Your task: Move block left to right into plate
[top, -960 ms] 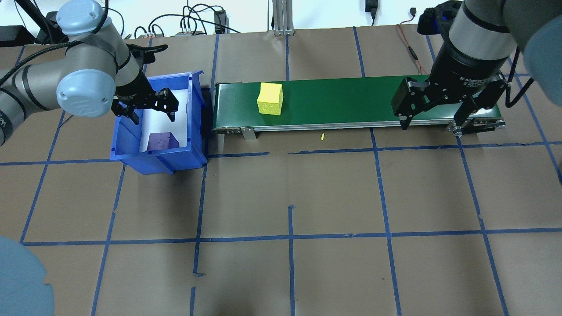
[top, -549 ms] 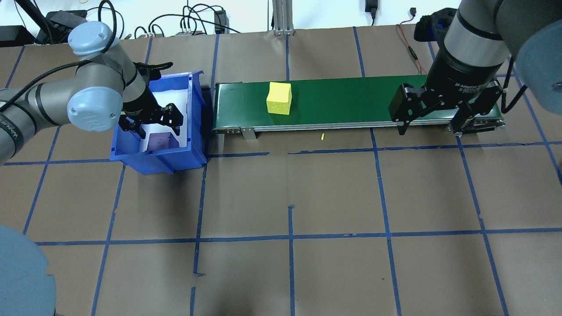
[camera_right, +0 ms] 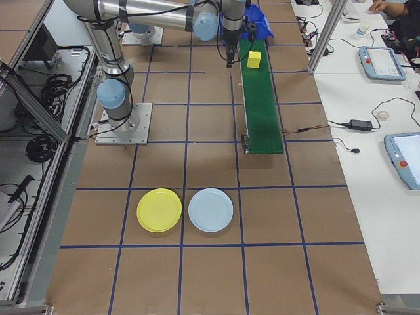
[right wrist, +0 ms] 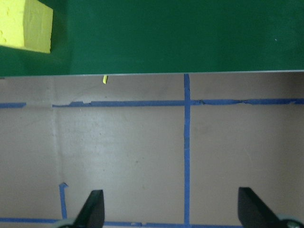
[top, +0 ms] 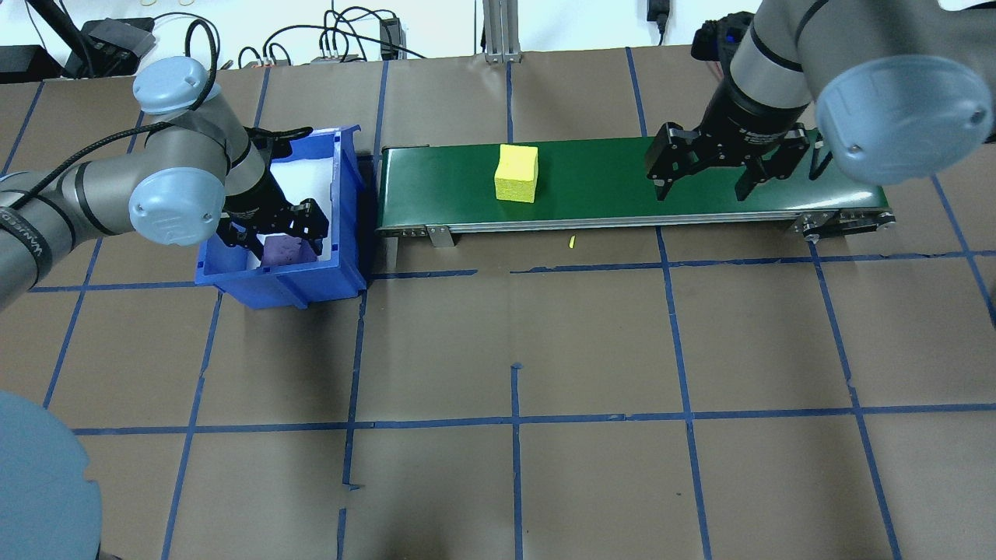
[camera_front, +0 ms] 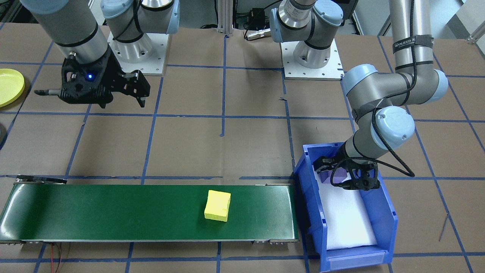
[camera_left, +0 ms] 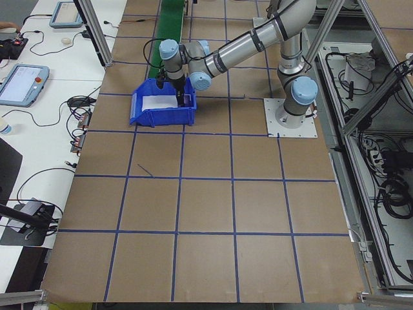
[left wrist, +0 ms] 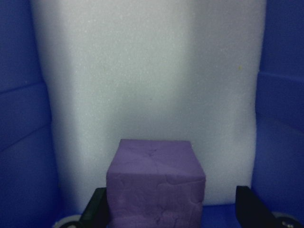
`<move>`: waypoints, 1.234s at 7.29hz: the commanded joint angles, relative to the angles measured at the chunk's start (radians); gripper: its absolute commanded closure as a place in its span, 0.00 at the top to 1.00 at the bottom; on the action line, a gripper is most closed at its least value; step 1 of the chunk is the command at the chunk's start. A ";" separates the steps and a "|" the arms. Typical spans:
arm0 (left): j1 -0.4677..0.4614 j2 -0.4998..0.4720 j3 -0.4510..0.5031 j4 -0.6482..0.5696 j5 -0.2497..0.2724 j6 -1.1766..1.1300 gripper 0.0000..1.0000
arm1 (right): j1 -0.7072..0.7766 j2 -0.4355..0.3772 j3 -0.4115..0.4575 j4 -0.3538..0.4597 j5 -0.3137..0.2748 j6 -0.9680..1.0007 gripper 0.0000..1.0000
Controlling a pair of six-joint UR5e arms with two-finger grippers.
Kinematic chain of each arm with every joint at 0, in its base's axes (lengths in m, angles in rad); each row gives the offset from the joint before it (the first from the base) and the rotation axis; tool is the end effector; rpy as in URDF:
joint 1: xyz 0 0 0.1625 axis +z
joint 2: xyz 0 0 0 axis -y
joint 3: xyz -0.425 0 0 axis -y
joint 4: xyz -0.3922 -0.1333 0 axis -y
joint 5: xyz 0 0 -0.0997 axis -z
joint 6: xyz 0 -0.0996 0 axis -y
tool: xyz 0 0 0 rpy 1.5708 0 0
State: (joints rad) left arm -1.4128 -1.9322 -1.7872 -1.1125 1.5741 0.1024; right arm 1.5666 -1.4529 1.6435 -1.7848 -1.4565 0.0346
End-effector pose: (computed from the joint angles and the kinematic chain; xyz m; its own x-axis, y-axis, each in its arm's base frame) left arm -0.0423 -0.5798 0.2351 -0.9984 -0.0559 0.0089 -0.0544 0.9914 0.1189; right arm 0.1424 -0.5377 0.4137 -0.9927 0.0361 -0.1148 0.0386 0.9991 -0.0194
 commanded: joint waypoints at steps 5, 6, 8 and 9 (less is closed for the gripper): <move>0.000 -0.015 0.035 0.046 0.006 0.000 0.27 | 0.004 0.296 -0.129 -0.275 0.182 0.258 1.00; 0.000 -0.008 0.066 0.016 0.006 0.000 0.27 | 0.006 0.313 -0.130 -0.295 0.197 0.266 1.00; -0.002 -0.004 0.206 -0.135 0.001 -0.006 0.27 | 0.006 0.331 -0.131 -0.311 0.217 0.300 1.00; -0.002 0.002 0.276 -0.208 0.001 -0.006 0.27 | 0.006 0.353 -0.130 -0.356 0.219 0.327 1.00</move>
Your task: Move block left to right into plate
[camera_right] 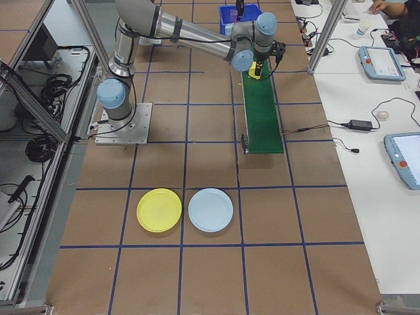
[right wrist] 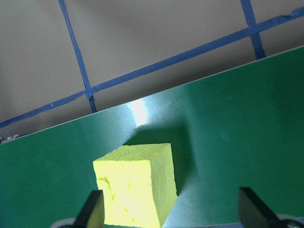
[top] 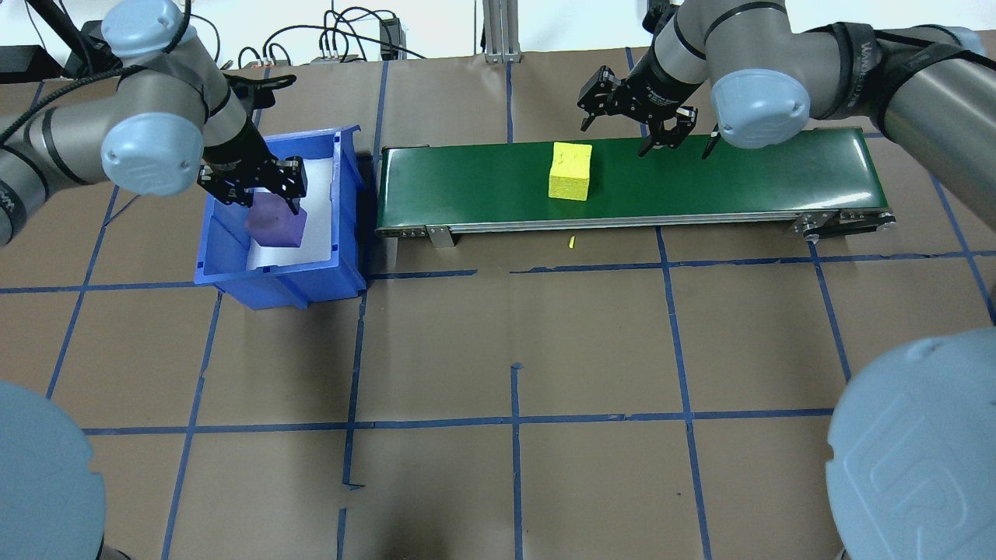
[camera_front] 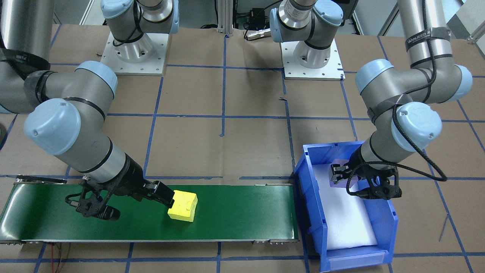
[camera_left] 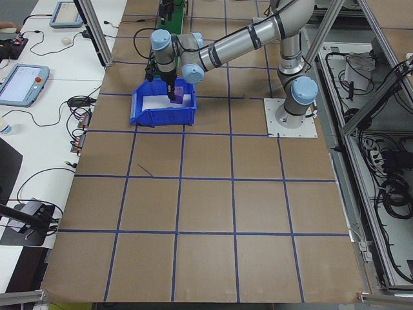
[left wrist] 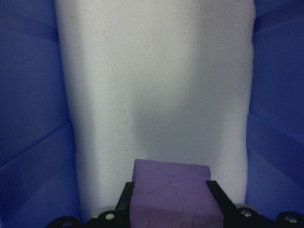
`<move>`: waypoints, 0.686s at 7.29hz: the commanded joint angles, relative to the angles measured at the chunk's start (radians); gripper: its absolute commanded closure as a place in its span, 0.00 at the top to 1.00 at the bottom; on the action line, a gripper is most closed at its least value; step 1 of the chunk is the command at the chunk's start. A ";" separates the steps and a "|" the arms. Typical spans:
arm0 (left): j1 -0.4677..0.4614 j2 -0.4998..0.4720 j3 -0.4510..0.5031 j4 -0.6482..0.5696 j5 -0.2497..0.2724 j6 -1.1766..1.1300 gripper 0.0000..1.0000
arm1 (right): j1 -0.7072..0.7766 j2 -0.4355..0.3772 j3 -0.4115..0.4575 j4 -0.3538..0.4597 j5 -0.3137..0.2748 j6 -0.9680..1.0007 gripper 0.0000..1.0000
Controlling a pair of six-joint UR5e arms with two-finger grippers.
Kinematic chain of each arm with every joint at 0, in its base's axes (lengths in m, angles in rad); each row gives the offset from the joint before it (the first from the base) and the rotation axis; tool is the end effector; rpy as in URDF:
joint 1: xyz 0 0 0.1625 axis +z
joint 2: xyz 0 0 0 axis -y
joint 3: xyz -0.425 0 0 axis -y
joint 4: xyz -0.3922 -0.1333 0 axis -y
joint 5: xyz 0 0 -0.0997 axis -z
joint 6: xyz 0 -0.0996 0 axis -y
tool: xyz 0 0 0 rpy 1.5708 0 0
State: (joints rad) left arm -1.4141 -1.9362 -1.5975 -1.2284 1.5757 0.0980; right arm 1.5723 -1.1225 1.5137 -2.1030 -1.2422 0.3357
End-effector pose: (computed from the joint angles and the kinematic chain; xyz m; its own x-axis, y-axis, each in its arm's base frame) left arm -0.0362 -0.6222 0.3051 -0.9983 -0.0585 0.0000 -0.0585 0.9970 0.0499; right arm 0.1664 -0.6585 0.3166 -0.8941 0.2820 -0.3480 0.3104 0.9502 -0.0274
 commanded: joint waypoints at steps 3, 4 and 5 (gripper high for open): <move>-0.026 0.023 0.146 -0.125 -0.011 -0.068 0.27 | 0.000 0.053 0.012 -0.046 0.021 0.049 1.00; -0.075 0.019 0.136 -0.111 -0.008 -0.089 0.27 | 0.000 0.062 0.025 -0.052 0.008 0.033 1.00; -0.092 0.010 0.145 -0.091 -0.016 -0.110 0.27 | 0.000 0.064 0.040 -0.063 0.003 0.008 0.99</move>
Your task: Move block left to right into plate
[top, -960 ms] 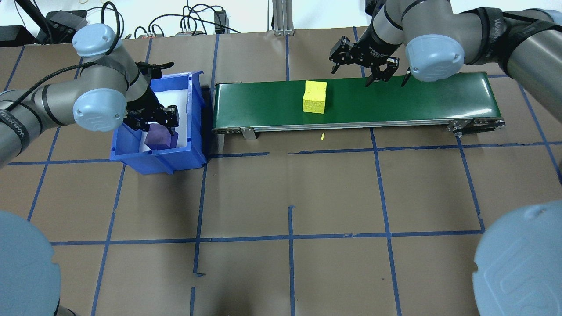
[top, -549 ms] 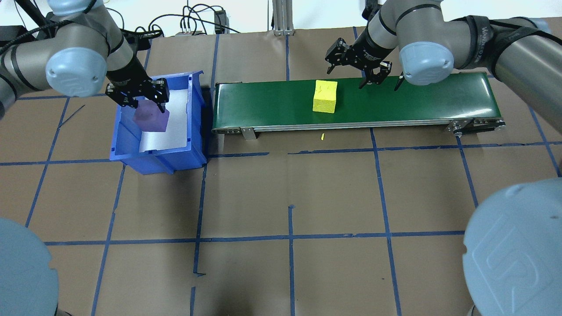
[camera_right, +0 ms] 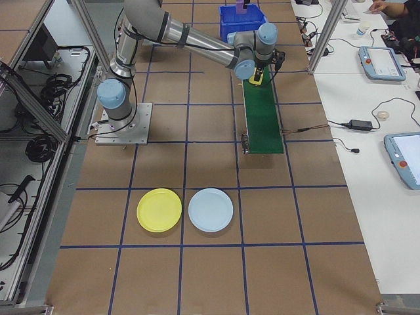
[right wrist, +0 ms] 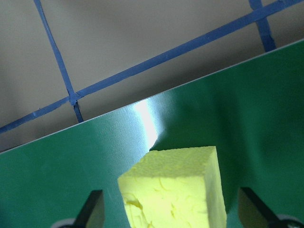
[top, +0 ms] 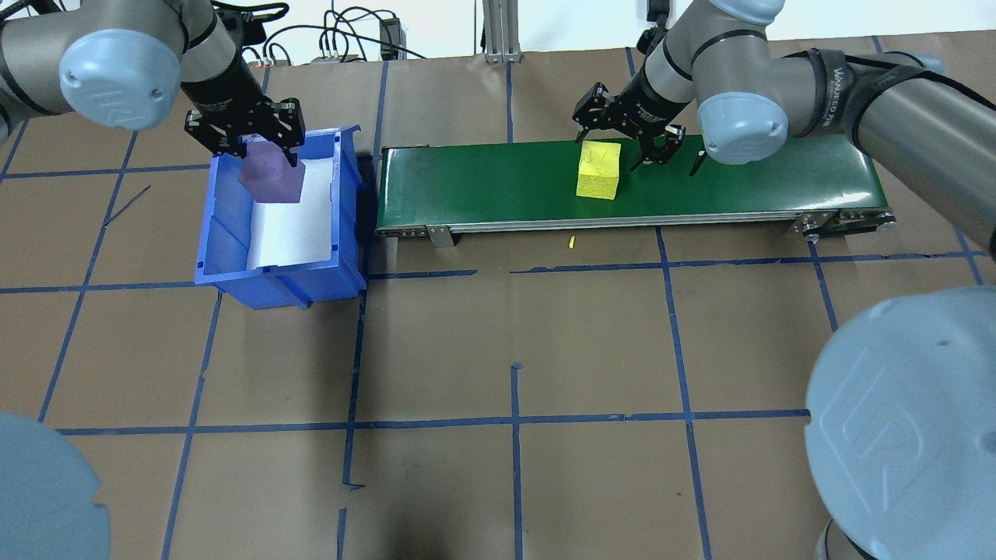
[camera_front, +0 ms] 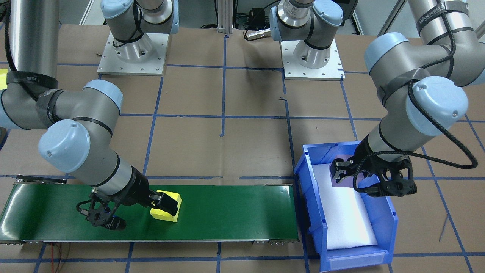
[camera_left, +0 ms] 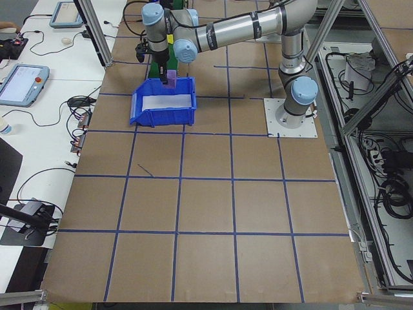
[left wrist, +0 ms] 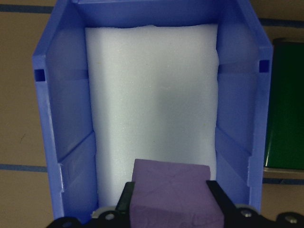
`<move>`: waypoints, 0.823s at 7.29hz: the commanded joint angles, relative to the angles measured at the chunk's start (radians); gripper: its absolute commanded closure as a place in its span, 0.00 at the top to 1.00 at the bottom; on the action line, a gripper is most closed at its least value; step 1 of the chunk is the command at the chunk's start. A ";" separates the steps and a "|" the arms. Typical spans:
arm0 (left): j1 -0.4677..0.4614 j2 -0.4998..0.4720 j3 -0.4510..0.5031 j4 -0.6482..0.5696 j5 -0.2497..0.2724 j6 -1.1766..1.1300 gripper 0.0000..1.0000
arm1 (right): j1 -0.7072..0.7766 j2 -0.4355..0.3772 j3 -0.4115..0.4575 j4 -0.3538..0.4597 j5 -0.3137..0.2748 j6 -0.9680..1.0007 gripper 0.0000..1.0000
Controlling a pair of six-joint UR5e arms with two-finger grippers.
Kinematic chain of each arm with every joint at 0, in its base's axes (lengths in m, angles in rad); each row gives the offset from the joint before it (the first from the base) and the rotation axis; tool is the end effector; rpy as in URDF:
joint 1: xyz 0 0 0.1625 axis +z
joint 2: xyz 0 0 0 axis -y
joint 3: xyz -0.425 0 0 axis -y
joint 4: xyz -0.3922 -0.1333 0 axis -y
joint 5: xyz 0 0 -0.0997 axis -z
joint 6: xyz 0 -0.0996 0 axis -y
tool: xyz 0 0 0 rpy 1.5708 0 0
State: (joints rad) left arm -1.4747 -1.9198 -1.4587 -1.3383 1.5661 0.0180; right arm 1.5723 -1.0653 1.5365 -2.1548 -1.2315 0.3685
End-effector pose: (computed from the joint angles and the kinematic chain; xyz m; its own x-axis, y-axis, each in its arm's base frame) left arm -0.0731 -0.6358 0.3698 -0.9969 -0.0780 0.0048 -0.0780 0.9969 0.0043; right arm 0.1674 -0.6647 0.2742 -0.8802 0.3217 -0.3491 0.3383 0.9409 0.0141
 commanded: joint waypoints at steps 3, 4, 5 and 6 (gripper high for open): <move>-0.103 -0.068 0.006 0.138 -0.051 -0.087 0.27 | -0.009 -0.005 0.010 -0.013 -0.157 -0.285 0.31; -0.123 -0.108 0.006 0.198 -0.050 -0.123 0.27 | -0.034 -0.033 0.001 -0.007 -0.257 -0.472 0.30; -0.128 -0.129 0.006 0.212 -0.055 -0.124 0.27 | -0.079 -0.079 0.010 -0.002 -0.337 -0.690 0.30; -0.154 -0.157 0.006 0.258 -0.084 -0.136 0.28 | -0.153 -0.114 0.014 0.001 -0.411 -0.918 0.30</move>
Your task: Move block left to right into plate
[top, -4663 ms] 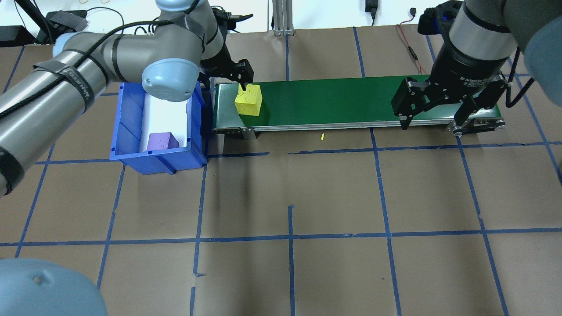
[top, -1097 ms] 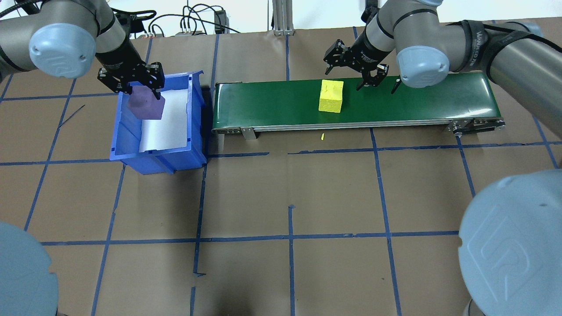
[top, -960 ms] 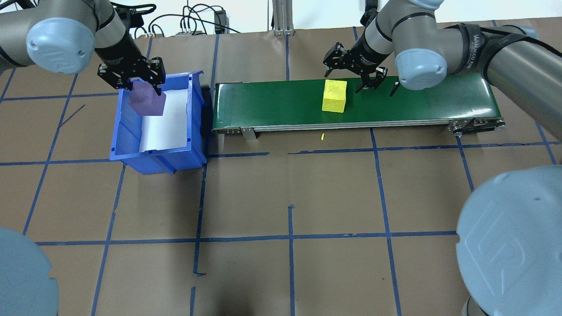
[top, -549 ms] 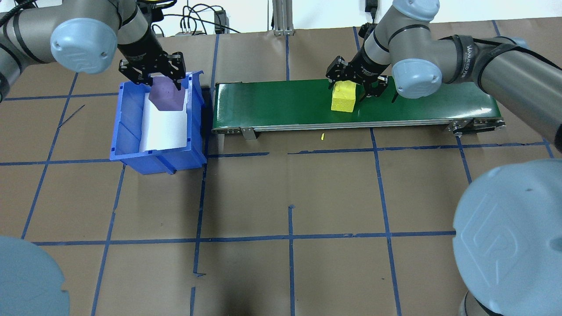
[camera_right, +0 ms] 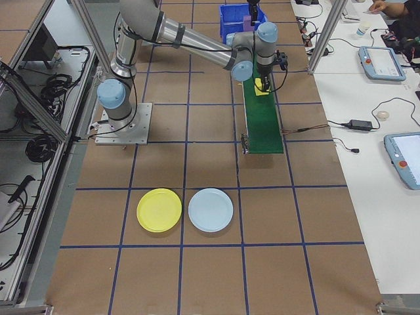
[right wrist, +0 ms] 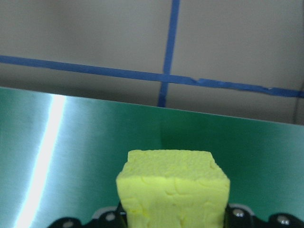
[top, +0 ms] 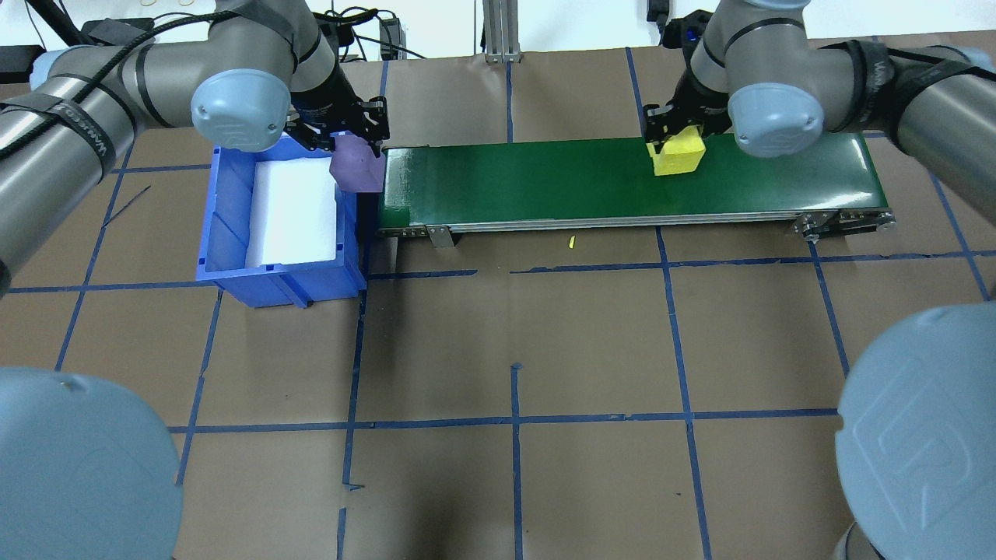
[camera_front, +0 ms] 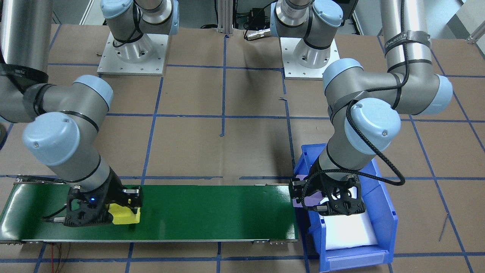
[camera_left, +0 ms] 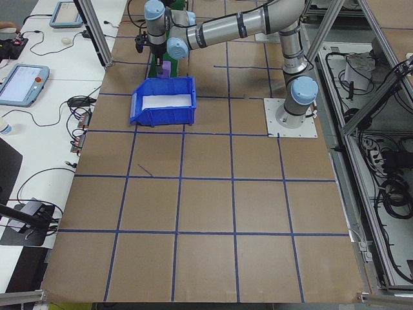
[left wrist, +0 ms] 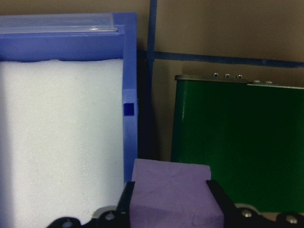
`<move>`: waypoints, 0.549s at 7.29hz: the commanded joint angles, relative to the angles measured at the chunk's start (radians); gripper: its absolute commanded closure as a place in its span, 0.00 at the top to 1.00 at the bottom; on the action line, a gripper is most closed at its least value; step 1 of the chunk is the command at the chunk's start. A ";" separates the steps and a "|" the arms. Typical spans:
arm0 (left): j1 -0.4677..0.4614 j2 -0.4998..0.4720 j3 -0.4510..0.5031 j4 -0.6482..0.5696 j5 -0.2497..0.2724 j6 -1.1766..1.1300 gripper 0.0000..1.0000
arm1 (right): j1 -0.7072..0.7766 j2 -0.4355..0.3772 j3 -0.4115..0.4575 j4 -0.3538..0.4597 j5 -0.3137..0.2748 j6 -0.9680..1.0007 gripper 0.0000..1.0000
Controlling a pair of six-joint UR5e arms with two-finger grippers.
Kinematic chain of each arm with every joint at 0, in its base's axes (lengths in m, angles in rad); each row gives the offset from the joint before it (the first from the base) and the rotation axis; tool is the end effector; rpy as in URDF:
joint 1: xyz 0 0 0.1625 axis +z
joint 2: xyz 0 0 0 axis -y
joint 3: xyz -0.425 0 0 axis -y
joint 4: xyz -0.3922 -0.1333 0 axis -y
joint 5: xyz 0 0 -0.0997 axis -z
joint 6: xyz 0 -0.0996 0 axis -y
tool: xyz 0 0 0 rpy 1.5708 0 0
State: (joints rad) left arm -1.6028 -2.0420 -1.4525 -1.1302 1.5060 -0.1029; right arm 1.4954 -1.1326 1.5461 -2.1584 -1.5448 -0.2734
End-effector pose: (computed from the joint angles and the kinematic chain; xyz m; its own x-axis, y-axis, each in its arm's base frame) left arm -0.1611 -0.6642 0.3154 -0.9952 -0.0649 0.0732 -0.0707 0.9942 -0.0805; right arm 0.0862 -0.6633 0.3090 -0.9802 -0.1970 0.0221 -0.1978 0.9647 -0.1737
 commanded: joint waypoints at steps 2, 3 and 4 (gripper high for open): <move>-0.051 -0.060 0.001 0.102 -0.026 -0.012 0.29 | -0.302 -0.122 0.058 0.035 -0.127 -0.648 0.29; -0.060 -0.061 0.001 0.104 -0.026 -0.036 0.30 | -0.425 -0.136 0.080 0.038 -0.124 -0.817 0.28; -0.071 -0.072 0.001 0.106 -0.026 -0.052 0.32 | -0.546 -0.134 0.095 0.035 -0.121 -0.968 0.27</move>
State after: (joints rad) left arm -1.6598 -2.1035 -1.4512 -1.0303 1.4809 -0.1359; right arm 1.1089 -1.2564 1.6166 -2.1255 -1.6663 -1.0295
